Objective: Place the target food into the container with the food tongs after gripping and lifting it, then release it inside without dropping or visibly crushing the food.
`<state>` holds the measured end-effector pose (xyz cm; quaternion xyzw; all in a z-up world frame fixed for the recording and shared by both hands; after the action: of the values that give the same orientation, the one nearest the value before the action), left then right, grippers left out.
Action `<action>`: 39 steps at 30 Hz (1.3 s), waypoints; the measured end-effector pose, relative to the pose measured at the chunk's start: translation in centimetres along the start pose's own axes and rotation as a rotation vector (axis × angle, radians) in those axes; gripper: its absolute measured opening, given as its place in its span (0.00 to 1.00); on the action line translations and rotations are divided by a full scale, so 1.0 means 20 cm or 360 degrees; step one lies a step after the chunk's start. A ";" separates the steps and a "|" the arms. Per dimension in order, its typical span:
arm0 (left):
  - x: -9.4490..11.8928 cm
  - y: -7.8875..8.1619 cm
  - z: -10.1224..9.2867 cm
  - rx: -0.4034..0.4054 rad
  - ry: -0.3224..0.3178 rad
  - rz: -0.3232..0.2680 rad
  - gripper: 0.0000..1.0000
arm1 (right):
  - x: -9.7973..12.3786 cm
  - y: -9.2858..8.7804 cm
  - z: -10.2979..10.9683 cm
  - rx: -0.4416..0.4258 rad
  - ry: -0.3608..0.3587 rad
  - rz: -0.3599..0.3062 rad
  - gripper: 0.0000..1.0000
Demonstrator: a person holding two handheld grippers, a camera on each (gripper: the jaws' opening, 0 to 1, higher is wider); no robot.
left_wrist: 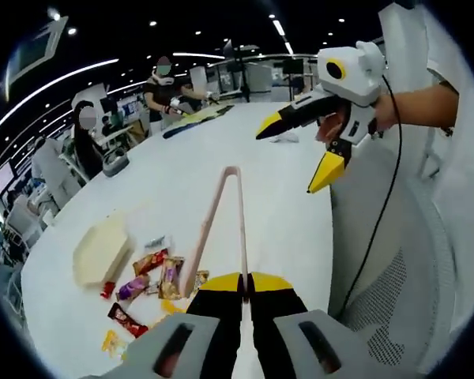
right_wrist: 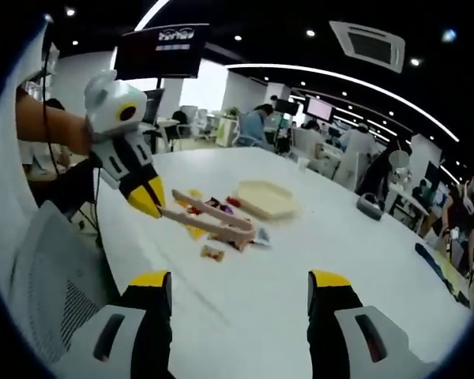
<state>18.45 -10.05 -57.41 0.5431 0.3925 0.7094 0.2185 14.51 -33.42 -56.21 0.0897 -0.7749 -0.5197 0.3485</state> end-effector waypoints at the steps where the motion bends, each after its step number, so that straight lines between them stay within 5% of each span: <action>1: -0.01 0.01 -0.01 -0.0002 0.0021 -0.0004 0.00 | 0.01 0.00 -0.02 0.0013 0.0015 -0.0018 0.70; 12: -0.01 0.06 -0.07 0.0100 0.0236 0.0044 0.00 | -0.03 -0.07 -0.13 0.0109 0.0230 -0.0071 0.70; 22: 0.04 0.04 -0.10 0.0152 0.0276 0.0066 0.00 | -0.10 -0.02 -0.11 0.0131 0.0316 -0.0113 0.70; 35: 0.09 -0.02 -0.03 0.0075 0.0143 0.0074 0.00 | -0.14 0.04 0.03 0.0142 0.0304 -0.0038 0.70; 39: 0.08 -0.06 0.00 -0.0082 0.0064 0.0160 0.00 | -0.16 0.10 0.07 0.0178 0.0265 0.0000 0.70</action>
<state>17.69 -8.14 -57.36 0.5419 0.3506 0.7402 0.1886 16.45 -29.78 -56.27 0.1518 -0.7710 -0.4665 0.4061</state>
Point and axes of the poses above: the point that each gripper's makers call its tool centre point, and the gripper's own axes: x roughly backward along the fingers, z roughly to its left, y roughly out of its top, the point moved 9 cm from there along x, roughly backward along the fingers, and after that the axes turned 1 degree about -z, right-handed, at the moved point
